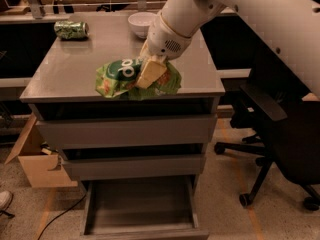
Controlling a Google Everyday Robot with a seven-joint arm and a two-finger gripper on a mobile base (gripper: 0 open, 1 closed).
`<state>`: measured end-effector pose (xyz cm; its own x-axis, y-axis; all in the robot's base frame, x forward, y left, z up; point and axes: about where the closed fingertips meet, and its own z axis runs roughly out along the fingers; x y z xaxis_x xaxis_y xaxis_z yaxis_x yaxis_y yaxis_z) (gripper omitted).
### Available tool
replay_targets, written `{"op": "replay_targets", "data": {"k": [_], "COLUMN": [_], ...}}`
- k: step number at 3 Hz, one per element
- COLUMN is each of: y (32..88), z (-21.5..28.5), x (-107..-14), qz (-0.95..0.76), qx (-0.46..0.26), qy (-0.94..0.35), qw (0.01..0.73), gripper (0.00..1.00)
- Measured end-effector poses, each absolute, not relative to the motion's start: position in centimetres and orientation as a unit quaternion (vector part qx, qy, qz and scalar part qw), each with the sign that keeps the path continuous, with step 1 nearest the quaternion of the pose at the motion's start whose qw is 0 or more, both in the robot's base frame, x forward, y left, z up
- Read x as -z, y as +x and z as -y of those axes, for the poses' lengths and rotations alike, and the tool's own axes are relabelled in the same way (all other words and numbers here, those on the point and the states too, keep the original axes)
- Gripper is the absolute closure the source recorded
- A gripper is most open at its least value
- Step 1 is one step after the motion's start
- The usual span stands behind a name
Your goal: Place green rice chip bag into bottom drawer
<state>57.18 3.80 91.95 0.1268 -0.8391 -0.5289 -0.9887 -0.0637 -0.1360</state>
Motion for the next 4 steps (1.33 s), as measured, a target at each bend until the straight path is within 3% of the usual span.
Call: {"op": "replay_targets", "data": {"k": [1,2,4], "y": [52.3,52.3,46.3], "z": [-4.7,-4.8,-3.7], "x": [-89.7,-89.7,-82.2], "qz": [-0.632,-0.632,-0.665], "qx": [-0.219,-0.219,-0.217], "qy": [-0.722,-0.722,-0.702], "qw": [0.175,0.175,0.133], "gripper": [1.00,1.00,1.00]}}
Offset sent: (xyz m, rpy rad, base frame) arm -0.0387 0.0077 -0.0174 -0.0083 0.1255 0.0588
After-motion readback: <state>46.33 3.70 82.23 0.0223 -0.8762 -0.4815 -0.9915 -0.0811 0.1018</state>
